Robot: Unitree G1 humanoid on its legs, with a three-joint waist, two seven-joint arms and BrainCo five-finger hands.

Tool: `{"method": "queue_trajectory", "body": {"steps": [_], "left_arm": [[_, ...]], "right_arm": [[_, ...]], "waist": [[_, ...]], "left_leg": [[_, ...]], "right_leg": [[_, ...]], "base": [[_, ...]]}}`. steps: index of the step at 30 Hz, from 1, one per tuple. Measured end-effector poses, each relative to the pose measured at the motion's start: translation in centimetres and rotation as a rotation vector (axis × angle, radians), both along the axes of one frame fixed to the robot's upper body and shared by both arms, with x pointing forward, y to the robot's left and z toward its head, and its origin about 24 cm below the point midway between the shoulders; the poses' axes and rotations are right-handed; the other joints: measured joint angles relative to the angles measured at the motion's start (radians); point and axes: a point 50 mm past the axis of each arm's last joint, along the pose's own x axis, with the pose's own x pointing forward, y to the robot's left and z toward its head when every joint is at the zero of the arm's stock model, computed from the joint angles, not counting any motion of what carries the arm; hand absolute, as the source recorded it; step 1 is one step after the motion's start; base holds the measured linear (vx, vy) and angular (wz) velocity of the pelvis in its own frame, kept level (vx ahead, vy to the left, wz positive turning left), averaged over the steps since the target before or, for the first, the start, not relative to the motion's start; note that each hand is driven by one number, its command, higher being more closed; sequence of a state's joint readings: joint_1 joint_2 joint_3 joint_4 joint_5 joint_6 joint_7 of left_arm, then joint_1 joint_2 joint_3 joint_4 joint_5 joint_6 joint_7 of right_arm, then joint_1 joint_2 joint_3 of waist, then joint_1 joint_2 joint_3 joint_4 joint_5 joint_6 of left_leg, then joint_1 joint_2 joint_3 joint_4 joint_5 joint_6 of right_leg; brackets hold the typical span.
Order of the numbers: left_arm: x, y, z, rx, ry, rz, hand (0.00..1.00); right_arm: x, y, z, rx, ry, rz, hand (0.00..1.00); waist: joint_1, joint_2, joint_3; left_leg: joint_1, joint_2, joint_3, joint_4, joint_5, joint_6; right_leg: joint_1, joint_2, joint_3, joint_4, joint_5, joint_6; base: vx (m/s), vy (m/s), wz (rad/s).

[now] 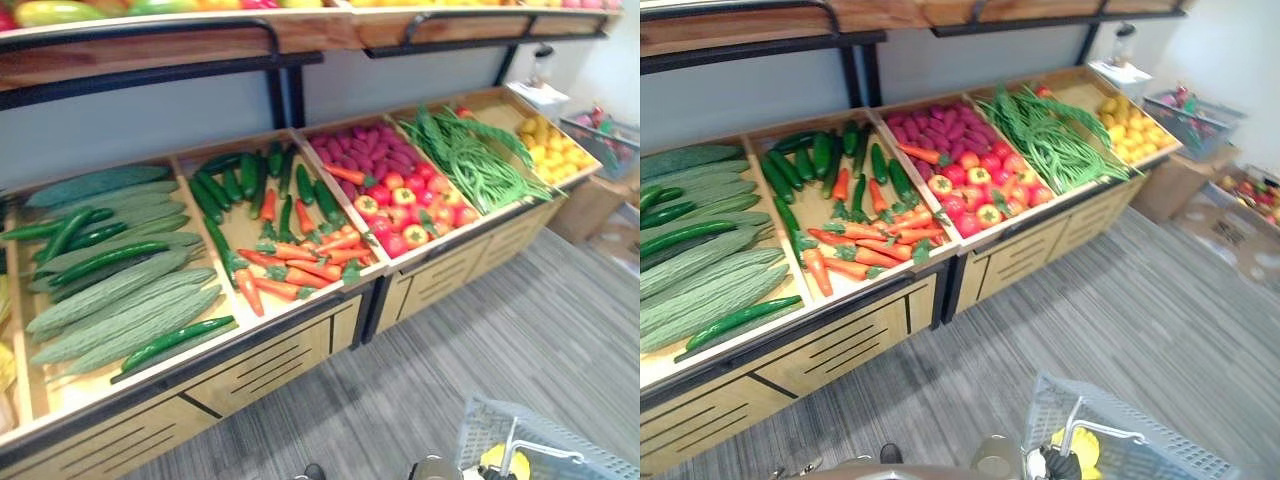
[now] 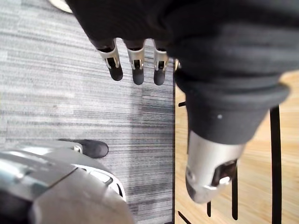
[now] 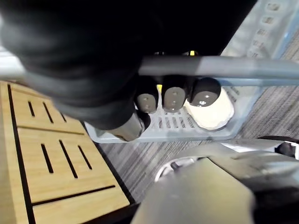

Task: Pick vegetable in the basket

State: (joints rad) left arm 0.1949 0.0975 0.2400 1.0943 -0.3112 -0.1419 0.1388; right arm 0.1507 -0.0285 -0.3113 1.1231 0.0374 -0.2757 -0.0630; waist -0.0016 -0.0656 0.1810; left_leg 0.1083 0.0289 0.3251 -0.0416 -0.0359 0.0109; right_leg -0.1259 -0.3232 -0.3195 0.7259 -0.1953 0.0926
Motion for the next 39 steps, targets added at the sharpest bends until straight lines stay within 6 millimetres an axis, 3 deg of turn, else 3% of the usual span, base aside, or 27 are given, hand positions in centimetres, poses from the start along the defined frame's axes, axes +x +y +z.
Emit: {"method": "queue_trajectory", "body": {"steps": [3,5,6,7,9,10,11,12,13,17,19,23,26,28,31,35,39], "left_arm": [[-0.4,-0.1,-0.1,-0.012,0.003,0.014,0.0],[-0.6,0.0,-0.1,-0.031,0.006,0.051,0.0],[-1.1,0.4,-0.1,-0.029,0.011,0.073,0.0],[-1.3,0.7,0.0,-0.033,0.015,0.086,0.0],[-1.6,0.4,-0.1,-0.046,0.013,0.139,0.0],[-1.6,-0.3,-0.3,-0.07,0.008,0.186,0.0],[-1.8,-0.6,-0.4,-0.082,0.012,0.203,0.0],[-2.0,-1.3,-0.6,-0.102,0.022,0.231,0.0],[-2.2,-1.5,-0.7,-0.11,0.026,0.249,0.0],[-3.0,-2.1,-0.8,-0.124,0.043,0.353,0.0],[-3.0,-1.8,-0.8,-0.109,0.039,0.361,0.0],[-1.7,-1.7,-0.6,-0.06,0.008,0.342,0.0],[0.4,0.0,0.8,0.132,-0.077,0.4,0.0],[3.5,2.2,3.2,0.334,-0.213,0.439,0.0],[7.0,3.4,6.1,0.501,-0.37,0.46,0.0],[9.5,3.6,9.3,0.614,-0.558,0.475,0.0],[12.0,4.7,13.5,0.71,-0.778,0.466,0.0]], "right_arm": [[-0.6,0.1,-0.3,0.006,0.036,-0.006,1.0],[-0.8,0.2,-0.3,0.005,0.044,-0.017,1.0],[-1.2,0.6,-0.5,0.018,0.057,-0.023,1.0],[-1.8,1.1,-0.7,0.035,0.083,-0.031,1.0],[-2.0,0.8,-0.7,0.035,0.107,-0.039,1.0],[-1.8,0.0,-0.6,0.015,0.113,-0.038,1.0],[-1.9,-0.5,-0.6,0.006,0.118,-0.043,1.0],[-2.4,-1.5,-0.5,-0.011,0.137,-0.065,1.0],[-2.5,-1.8,-0.4,-0.018,0.144,-0.067,1.0],[-2.4,-2.8,-0.3,-0.041,0.154,-0.048,1.0],[-2.4,-2.5,-0.3,-0.04,0.161,-0.02,1.0],[-2.7,-3.2,-0.3,-0.054,0.184,-0.018,1.0],[-2.4,-4.3,0.0,-0.082,0.184,-0.011,1.0],[-2.1,-4.2,0.1,-0.082,0.178,0.002,1.0],[-1.9,-3.7,0.0,-0.08,0.175,0.039,1.0],[-1.7,-3.2,0.0,-0.084,0.164,0.068,1.0],[-2.6,-2.3,-0.1,-0.083,0.168,0.093,1.0]], "waist": [[0.008,-0.001,-0.001],[0.01,-0.008,-0.004],[0.008,-0.035,-0.015],[0.01,-0.04,-0.024],[0.032,-0.037,-0.047],[0.035,-0.004,-0.041],[0.031,0.008,-0.044],[0.032,0.037,-0.053],[0.033,0.041,-0.053],[0.034,0.059,-0.063],[0.029,0.049,-0.064],[0.03,0.059,-0.061],[0.028,0.084,-0.06],[0.029,0.088,-0.062],[0.026,0.083,-0.057],[0.002,0.083,-0.057],[0.002,0.078,-0.059]], "left_leg": [[-0.037,0.047,-0.069,0.053,-0.016,-0.033],[-0.061,0.078,-0.119,0.087,-0.03,-0.068],[-0.063,0.084,-0.149,0.09,-0.03,-0.099],[-0.061,0.109,-0.174,0.087,-0.027,-0.131],[-0.046,0.165,-0.172,0.063,-0.002,-0.181],[-0.034,0.205,-0.174,0.043,0.018,-0.194],[-0.034,0.223,-0.178,0.033,0.026,-0.195],[-0.025,0.251,-0.192,0.016,0.041,-0.209],[-0.018,0.258,-0.195,0.011,0.047,-0.213],[-0.037,0.264,-0.182,0.062,0.068,-0.201],[-0.062,0.238,-0.127,0.077,0.102,-0.161],[-0.084,0.194,-0.096,0.07,0.129,-0.14],[-0.065,0.172,-0.095,0.008,0.117,-0.127],[-0.068,0.158,-0.092,-0.007,0.106,-0.132],[-0.069,0.141,-0.093,-0.028,0.106,-0.132],[-0.067,0.123,-0.088,-0.047,0.106,-0.133],[-0.047,0.126,-0.06,-0.048,0.096,-0.14]], "right_leg": [[-0.004,0.058,0.128,-0.318,0.024,0.003],[-0.007,0.084,0.219,-0.42,0.134,-0.003],[-0.003,0.091,0.257,-0.435,0.249,0.01],[0.03,0.106,0.263,-0.451,0.196,0.068],[0.078,0.156,0.208,-0.549,0.131,0.046],[0.098,0.2,0.185,-0.572,0.137,0.038],[0.103,0.218,0.173,-0.577,0.134,0.033],[0.116,0.248,0.159,-0.589,0.131,0.025],[0.122,0.258,0.156,-0.591,0.128,0.02],[0.159,0.264,0.129,-0.622,0.109,0.003],[0.169,0.237,0.096,-0.631,0.104,-0.003],[0.178,0.196,0.061,-0.636,0.111,0.009],[0.178,0.192,0.072,-0.647,0.124,0.027],[0.182,0.193,0.107,-0.683,0.143,0.033],[0.178,0.188,0.126,-0.713,0.144,0.034],[0.159,0.181,0.158,-0.716,0.146,0.038],[0.151,0.187,0.199,-0.706,0.171,0.043]], "base": [[0.15,-0.236,0.67],[0.18,-0.385,0.7],[0.21,-0.521,0.72],[0.2,-0.456,0.65],[0.19,-0.385,0.15],[0.15,-0.318,0.02],[0.11,-0.281,0.17],[0.07,-0.188,0.18],[0.09,-0.198,0.22],[0.02,-0.087,0.21],[-0.04,-0.007,0.4],[-0.06,0.051,0.44],[-0.06,0.086,0.14],[-0.07,0.083,-0.03],[-0.03,0.051,-0.12],[0.05,0.038,-0.13],[0.11,0.001,-0.22]]}}
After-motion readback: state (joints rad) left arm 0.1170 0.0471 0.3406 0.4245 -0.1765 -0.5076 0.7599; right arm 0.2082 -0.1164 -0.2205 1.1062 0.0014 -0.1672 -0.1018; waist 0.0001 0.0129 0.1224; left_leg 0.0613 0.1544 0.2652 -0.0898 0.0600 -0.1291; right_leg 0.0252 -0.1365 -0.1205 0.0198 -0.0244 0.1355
